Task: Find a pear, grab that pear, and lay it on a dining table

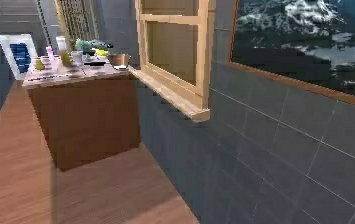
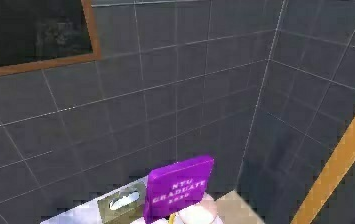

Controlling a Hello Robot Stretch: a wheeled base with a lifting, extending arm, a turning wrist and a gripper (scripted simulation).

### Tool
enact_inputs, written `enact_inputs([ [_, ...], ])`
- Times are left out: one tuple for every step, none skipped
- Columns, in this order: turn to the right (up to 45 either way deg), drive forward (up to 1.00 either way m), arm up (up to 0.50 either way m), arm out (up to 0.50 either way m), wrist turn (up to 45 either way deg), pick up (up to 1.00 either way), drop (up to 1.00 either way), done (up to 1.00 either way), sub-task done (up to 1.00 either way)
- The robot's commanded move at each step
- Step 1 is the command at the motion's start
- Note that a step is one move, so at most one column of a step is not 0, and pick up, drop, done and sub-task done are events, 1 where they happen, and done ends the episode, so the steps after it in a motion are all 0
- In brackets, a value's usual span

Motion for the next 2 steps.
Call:
enact_inputs([
  [-39.0,0.0,0.0,0.0,0.0,0.0,0.0,0.0,0.0],
  [0.0,0.3,0.0,0.0,0.0,0.0,0.0,0.0,0.0],
])
